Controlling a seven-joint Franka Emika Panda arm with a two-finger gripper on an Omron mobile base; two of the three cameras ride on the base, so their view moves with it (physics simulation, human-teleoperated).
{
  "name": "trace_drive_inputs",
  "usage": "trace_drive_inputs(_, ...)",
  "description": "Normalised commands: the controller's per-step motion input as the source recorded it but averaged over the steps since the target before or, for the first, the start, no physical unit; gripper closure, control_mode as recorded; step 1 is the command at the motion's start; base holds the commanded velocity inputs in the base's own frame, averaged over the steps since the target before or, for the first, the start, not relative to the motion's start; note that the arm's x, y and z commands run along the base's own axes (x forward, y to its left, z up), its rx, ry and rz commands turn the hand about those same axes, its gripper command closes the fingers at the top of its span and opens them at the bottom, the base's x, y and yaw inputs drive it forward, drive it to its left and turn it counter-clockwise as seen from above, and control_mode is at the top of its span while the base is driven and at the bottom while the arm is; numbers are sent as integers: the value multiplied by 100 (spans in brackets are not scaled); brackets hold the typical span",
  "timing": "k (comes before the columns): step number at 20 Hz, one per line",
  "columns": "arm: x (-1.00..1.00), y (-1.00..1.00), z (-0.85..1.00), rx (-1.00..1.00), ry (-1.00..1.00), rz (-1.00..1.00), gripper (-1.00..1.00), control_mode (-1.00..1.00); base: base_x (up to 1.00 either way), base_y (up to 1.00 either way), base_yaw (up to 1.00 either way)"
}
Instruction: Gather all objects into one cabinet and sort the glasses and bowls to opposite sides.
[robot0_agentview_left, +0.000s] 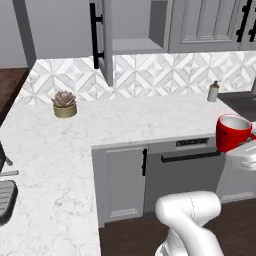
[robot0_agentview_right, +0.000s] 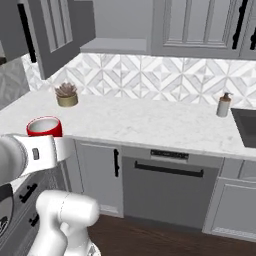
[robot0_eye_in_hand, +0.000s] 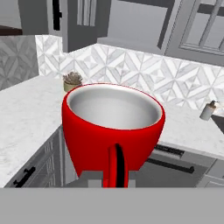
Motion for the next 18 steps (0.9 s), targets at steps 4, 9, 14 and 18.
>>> trace_drive_inputs(4,0,0,0,0,0,0,100,100,-81,-46,9)
trace_drive_inputs(9,0,0,0,0,0,0,100,100,-93,-75,31)
trace_drive_inputs(14,0,0,0,0,0,0,100,100,-90,-65,44)
trace_drive_inputs(18,0,0,0,0,0,0,100,100,-89,-39,48)
